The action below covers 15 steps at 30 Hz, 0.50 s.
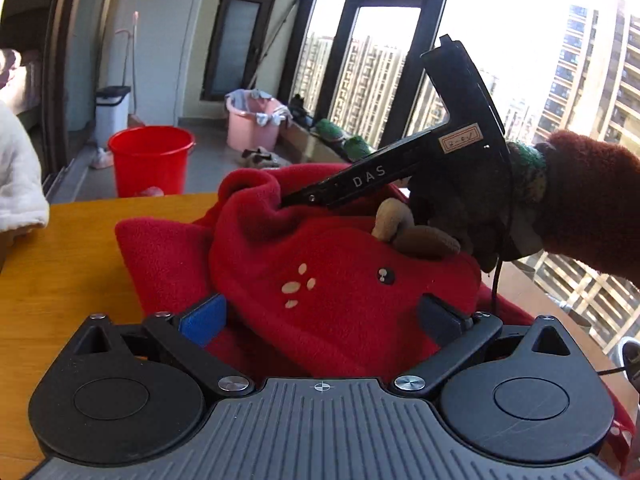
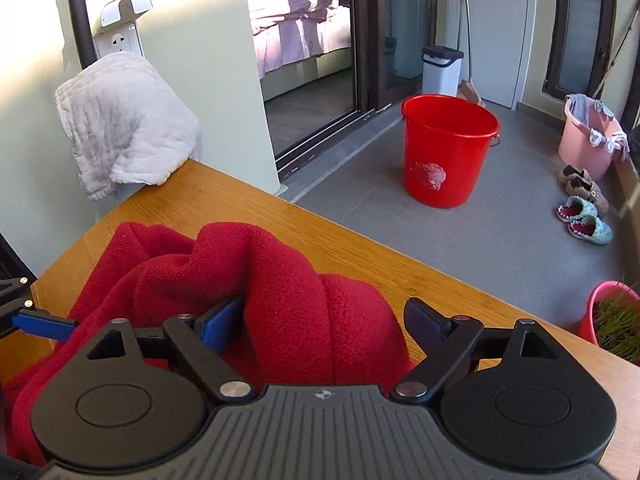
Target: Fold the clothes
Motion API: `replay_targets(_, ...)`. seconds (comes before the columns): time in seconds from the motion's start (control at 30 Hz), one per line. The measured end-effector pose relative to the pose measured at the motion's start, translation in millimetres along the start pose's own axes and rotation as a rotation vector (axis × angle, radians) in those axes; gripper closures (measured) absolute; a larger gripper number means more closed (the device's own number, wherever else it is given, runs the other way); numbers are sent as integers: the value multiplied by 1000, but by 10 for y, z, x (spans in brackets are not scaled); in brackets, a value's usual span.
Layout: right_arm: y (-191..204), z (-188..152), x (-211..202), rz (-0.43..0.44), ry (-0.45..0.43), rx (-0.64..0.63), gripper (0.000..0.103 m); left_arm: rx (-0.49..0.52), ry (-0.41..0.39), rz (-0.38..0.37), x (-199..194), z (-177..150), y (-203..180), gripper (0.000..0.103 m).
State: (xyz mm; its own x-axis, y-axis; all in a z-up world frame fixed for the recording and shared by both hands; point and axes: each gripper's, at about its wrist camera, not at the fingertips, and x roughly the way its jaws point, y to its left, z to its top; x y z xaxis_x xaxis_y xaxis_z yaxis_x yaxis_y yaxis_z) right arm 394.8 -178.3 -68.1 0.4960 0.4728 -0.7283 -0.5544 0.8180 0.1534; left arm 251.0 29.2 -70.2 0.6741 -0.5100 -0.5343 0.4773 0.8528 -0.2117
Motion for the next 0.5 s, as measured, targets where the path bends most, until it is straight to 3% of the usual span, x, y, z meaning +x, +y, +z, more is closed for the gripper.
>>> replay_targets(0.1, -88, -11, 57, 72, 27, 70, 17, 5, -23, 30, 23, -55, -36, 0)
replay_targets(0.23, -25, -79, -109, 94, 12, 64, 41, 54, -12, 64, 120, -56, -123, 0)
replay_targets(0.33, 45, -133, -293, 95, -27, 45, 51, 51, -12, 55, 124, -50, -115, 0)
replay_targets(0.5, 216, -178, -473, 52, -65, -24, 52, 78, -16, 74, 116, -64, -180, 0)
